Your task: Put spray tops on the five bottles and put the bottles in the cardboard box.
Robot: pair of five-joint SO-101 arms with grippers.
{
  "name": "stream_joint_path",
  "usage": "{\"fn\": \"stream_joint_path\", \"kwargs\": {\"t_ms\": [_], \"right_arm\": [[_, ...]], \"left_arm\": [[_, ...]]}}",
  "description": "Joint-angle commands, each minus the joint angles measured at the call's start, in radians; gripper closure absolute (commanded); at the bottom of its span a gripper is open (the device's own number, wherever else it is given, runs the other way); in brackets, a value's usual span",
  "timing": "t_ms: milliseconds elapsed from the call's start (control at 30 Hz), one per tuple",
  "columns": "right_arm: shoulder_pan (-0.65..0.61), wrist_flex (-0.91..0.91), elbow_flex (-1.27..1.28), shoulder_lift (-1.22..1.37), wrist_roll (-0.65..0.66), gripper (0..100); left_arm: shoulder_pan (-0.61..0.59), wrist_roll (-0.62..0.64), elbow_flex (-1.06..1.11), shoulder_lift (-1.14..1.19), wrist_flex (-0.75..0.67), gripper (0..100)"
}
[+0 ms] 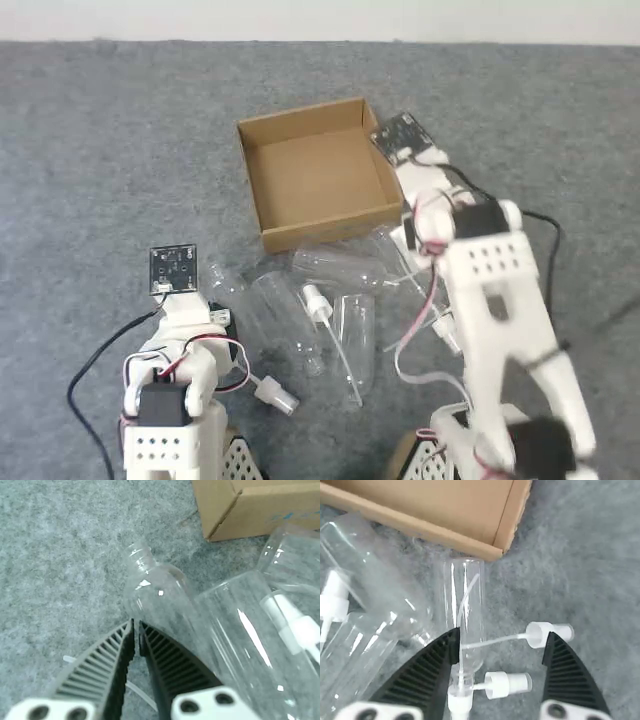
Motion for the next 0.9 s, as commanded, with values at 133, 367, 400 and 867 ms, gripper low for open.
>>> {"fn": "stream_joint_path", "kwargs": {"t_ms": [133,367,400,867], "right_arm": [[-0.038,-0.019,-0.221,0.242,-0.015,76.2],[-0.108,-0.019,-0.345,0.415,-0.015,76.2],[-0.110,-0.019,-0.362,0.437,-0.017,76.3],[-0.107,-0.012,-0.430,0.627,-0.015,76.4]], "left_arm": [[0.002,0.005,-0.012,-0.012,0.002,99],[0.002,0.005,-0.012,-0.012,0.002,99],[0.002,0.005,-0.012,-0.012,0.002,99],[0.002,0.005,-0.012,-0.012,0.002,99]]}}
